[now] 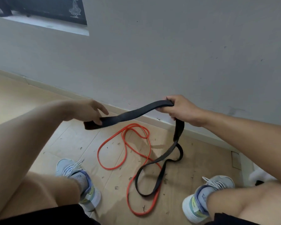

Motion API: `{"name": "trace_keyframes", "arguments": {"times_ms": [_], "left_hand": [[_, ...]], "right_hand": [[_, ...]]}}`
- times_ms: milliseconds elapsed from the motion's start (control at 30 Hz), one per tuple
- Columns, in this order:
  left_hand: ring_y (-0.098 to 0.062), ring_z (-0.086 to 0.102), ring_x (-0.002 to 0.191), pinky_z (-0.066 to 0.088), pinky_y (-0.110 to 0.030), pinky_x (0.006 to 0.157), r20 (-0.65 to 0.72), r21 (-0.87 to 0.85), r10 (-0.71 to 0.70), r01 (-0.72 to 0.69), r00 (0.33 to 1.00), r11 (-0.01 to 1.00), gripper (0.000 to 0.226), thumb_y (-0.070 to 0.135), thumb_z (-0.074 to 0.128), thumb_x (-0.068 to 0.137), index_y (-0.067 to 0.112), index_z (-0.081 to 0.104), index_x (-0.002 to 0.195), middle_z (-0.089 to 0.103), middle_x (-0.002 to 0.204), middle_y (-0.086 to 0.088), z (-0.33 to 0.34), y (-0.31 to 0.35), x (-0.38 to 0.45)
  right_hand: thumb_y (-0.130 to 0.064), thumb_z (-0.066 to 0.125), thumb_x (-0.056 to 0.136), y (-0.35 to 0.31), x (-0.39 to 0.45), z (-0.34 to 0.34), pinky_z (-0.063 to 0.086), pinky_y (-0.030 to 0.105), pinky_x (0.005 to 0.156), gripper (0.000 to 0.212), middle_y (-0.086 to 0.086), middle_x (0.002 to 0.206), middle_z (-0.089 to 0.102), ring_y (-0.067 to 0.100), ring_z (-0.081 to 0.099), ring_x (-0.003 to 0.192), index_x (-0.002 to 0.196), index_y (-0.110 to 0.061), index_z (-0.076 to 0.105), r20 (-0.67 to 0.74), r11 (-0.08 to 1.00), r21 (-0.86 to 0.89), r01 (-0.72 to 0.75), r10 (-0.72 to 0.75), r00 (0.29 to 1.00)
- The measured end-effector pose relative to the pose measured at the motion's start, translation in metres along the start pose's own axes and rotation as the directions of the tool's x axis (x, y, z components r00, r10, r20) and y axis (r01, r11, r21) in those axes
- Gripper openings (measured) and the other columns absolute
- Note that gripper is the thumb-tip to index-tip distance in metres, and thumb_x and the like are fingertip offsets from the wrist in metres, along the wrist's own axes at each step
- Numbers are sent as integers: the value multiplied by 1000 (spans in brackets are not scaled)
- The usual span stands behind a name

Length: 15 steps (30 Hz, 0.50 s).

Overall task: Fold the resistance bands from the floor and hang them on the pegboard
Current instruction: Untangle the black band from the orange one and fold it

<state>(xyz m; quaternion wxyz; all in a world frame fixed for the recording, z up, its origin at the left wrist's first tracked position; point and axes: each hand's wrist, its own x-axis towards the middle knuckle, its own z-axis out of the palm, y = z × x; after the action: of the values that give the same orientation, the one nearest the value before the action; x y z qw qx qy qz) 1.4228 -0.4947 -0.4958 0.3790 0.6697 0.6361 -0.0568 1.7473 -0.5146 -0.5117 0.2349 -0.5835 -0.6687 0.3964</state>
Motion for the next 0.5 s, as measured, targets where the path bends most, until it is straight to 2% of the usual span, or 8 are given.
{"name": "trace_keyframes", "arguments": {"times_ms": [33, 100, 200, 267, 300, 333, 400, 500], "left_hand": [[-24, 59, 118, 43, -38, 104, 7, 14, 21, -21, 1000, 1000, 59, -1, 70, 87, 25, 57, 138, 68, 118, 3, 5, 7, 1], [-19, 53, 125, 39, -38, 110, 12, -107, 156, -154, 988, 982, 74, 0, 75, 83, 27, 48, 147, 60, 131, 5, 14, 28, 0], [-10, 52, 132, 38, -34, 111, 19, -338, 397, -368, 918, 866, 79, 32, 87, 71, 30, 52, 141, 63, 135, 8, 26, 62, -8], [-12, 63, 120, 43, -34, 107, 1, -385, 465, -429, 885, 817, 69, 42, 88, 65, 24, 61, 126, 72, 120, 2, 32, 77, -11], [-13, 68, 106, 48, -32, 98, -18, -362, 470, -444, 883, 820, 61, 44, 89, 65, 21, 65, 116, 75, 107, 0, 33, 82, -13], [-12, 69, 89, 49, -30, 86, -40, -306, 463, -452, 886, 838, 54, 46, 90, 66, 19, 67, 106, 75, 91, 0, 34, 85, -15], [-7, 58, 63, 41, -26, 67, -58, -183, 452, -455, 890, 872, 42, 47, 88, 70, 16, 69, 91, 65, 65, 9, 34, 89, -16], [-6, 60, 62, 41, -29, 67, -20, -101, 475, -474, 880, 875, 26, 41, 84, 77, 19, 74, 86, 69, 65, 10, 30, 91, -19]], "right_hand": [[-23, 81, 88, -9, -1, 4, 46, 26, 64, 23, -12, 68, 60, 4, 54, 59, 88, -19, 59, -14, 999, 21, 32, -32, 999], [-15, 89, 79, -26, -1, 12, 46, 27, 65, 40, -7, 74, 64, 8, 56, 65, 92, -21, 51, -55, 993, 53, 104, -102, 993], [-2, 86, 74, -44, 0, 20, 37, 25, 57, 48, -3, 72, 50, 10, 41, 61, 89, -21, 44, -52, 979, 55, 197, -195, 979], [1, 80, 75, -49, 0, 23, 34, 24, 55, 45, -5, 72, 48, 8, 37, 59, 85, -23, 44, -11, 969, 33, 243, -243, 970], [0, 79, 76, -49, -1, 24, 33, 24, 55, 44, -6, 70, 48, 7, 37, 58, 83, -24, 43, 6, 966, 14, 259, -259, 966], [-2, 79, 77, -48, -1, 24, 33, 24, 54, 43, -8, 69, 47, 5, 36, 56, 82, -25, 43, 22, 963, -6, 268, -268, 963], [-5, 82, 77, -45, -2, 23, 32, 23, 53, 45, -10, 66, 47, 5, 36, 55, 82, -25, 42, 55, 963, -25, 267, -266, 962], [-7, 90, 72, -39, -4, 19, 35, 27, 55, 52, -9, 66, 52, 9, 41, 58, 84, -25, 43, 124, 966, -36, 254, -248, 961]]}}
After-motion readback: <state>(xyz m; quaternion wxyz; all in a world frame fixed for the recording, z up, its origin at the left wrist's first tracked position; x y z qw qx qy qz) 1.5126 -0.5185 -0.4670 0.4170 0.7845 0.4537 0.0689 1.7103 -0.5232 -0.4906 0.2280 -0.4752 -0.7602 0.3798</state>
